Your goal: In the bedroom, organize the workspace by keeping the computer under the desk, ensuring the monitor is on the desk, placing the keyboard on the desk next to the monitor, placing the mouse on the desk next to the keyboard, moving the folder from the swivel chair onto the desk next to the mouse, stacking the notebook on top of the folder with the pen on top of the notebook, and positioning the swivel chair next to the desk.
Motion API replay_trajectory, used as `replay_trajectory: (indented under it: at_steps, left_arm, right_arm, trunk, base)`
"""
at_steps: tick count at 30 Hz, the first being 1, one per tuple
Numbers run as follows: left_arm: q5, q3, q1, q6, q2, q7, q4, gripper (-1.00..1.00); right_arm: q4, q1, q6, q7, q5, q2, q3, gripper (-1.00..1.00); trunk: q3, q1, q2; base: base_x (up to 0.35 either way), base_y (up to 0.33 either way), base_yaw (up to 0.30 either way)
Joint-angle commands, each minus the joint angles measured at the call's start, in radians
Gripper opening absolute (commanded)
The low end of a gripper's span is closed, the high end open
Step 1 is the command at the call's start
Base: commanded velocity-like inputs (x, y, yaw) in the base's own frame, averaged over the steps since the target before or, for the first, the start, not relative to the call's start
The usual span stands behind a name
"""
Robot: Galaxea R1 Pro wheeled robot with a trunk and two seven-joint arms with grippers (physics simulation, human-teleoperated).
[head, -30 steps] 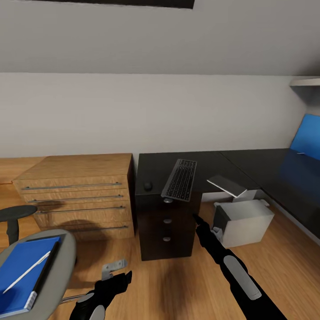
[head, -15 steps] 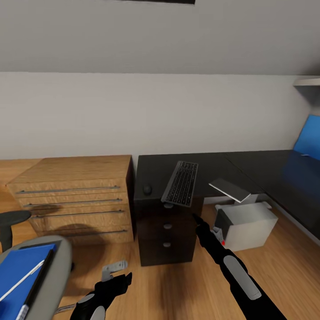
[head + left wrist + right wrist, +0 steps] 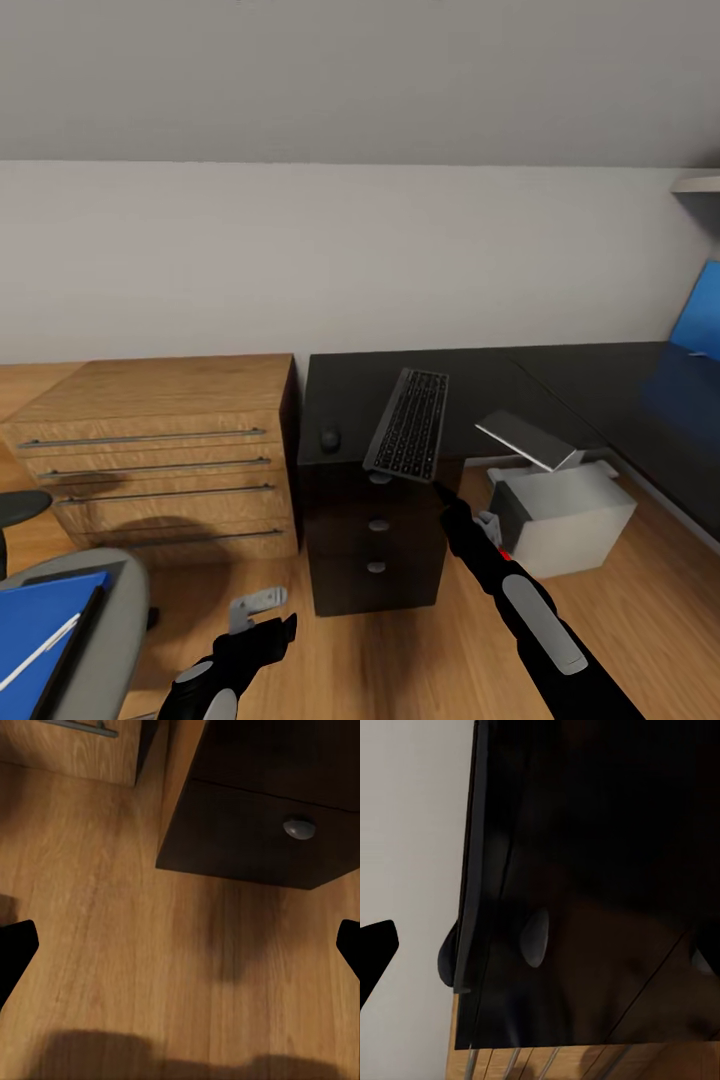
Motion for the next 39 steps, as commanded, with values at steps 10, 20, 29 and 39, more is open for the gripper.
replay_trajectory:
  at_steps: [10, 20, 29, 39]
  left_arm:
    - [0.011, -0.001, -0.001, 0.001, 0.000, 0.012, -0.001, 1.00]
    - [0.011, -0.001, -0.001, 0.002, 0.000, 0.012, -0.001, 1.00]
    - [0.011, -0.001, -0.001, 0.002, 0.000, 0.012, -0.001, 1.00]
    - [0.011, -0.001, -0.001, 0.002, 0.000, 0.013, -0.001, 1.00]
  right_arm:
    - [0.001, -0.001, 0.001, 0.002, -0.009, -0.001, 0.002, 1.00]
    - [0.001, -0.001, 0.001, 0.002, -0.009, -0.001, 0.002, 1.00]
    - [0.000, -0.001, 0.001, 0.002, -0.008, -0.001, 0.009, 1.00]
    - [-0.002, -0.001, 0.001, 0.002, -0.005, -0.001, 0.077, 1.00]
  trunk:
    - [-0.001, 0.000, 0.000]
    - [-0.001, 0.000, 0.000]
    - [-0.001, 0.000, 0.000]
    - [-0.001, 0.000, 0.000]
  base:
    - [0.134, 0.000, 0.000]
    - [0.036, 0.000, 0.000]
    - [0.002, 0.000, 0.000]
    - [0.000, 0.000, 0.000]
